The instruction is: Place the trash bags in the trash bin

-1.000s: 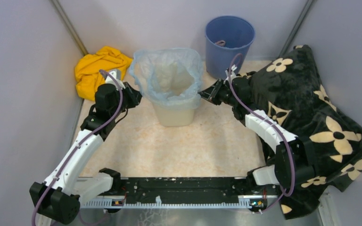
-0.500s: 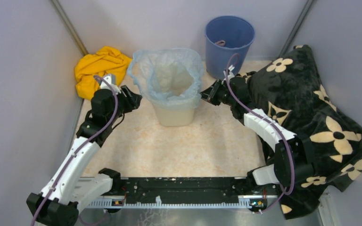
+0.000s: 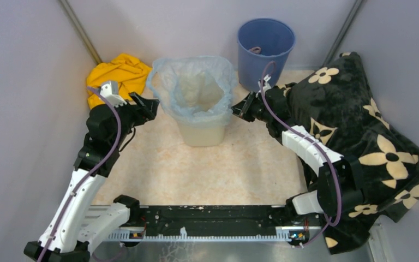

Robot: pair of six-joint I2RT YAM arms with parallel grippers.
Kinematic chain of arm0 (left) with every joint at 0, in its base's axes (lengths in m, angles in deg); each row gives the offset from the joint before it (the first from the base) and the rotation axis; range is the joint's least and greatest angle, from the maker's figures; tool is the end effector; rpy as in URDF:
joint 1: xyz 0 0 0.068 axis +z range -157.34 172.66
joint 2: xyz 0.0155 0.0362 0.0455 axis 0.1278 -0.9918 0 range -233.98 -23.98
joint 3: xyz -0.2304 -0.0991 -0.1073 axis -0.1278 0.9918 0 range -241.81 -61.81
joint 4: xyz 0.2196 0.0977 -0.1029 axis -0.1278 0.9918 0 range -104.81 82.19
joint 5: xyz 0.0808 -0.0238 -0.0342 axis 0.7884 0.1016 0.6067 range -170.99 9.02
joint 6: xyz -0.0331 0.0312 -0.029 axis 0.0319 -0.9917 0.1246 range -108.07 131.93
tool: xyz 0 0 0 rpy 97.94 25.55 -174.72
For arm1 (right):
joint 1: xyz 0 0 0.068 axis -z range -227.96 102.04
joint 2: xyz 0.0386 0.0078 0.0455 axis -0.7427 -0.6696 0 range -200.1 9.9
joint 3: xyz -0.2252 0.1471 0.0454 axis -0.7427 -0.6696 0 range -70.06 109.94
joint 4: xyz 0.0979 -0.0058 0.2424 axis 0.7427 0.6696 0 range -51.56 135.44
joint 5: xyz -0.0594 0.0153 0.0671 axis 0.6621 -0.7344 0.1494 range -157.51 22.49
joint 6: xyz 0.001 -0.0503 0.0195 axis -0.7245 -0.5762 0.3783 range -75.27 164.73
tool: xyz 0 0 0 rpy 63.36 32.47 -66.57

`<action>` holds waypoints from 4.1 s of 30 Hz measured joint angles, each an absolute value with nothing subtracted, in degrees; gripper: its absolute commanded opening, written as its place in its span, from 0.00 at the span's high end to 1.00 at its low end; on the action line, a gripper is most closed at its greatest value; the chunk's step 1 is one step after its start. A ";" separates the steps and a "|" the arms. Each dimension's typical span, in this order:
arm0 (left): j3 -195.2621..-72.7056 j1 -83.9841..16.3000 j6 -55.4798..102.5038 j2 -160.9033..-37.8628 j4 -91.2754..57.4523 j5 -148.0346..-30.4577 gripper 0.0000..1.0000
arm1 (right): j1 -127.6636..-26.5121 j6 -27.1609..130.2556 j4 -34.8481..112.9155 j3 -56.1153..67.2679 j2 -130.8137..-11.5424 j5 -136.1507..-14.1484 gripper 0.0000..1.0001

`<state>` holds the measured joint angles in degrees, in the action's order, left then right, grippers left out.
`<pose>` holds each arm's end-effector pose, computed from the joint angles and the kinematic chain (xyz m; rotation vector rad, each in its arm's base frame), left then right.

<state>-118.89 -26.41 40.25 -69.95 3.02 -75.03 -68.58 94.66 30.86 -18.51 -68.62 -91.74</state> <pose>0.1657 -0.0533 0.3965 -0.2172 1.7019 -0.5307 0.2883 0.1242 0.2792 0.2176 2.0669 1.2004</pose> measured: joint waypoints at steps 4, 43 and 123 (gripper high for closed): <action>-118.81 -26.41 39.99 -73.65 1.27 -74.42 0.19 | -68.80 94.64 31.35 -18.25 -68.62 -91.56 0.91; -100.84 -26.41 42.87 -82.43 -13.20 -71.71 1.00 | -69.24 92.70 31.50 -18.16 -68.68 -91.21 1.00; -106.15 -26.19 41.82 -88.14 -15.08 -63.20 0.33 | -70.31 78.82 54.12 -15.23 -53.03 -81.99 0.54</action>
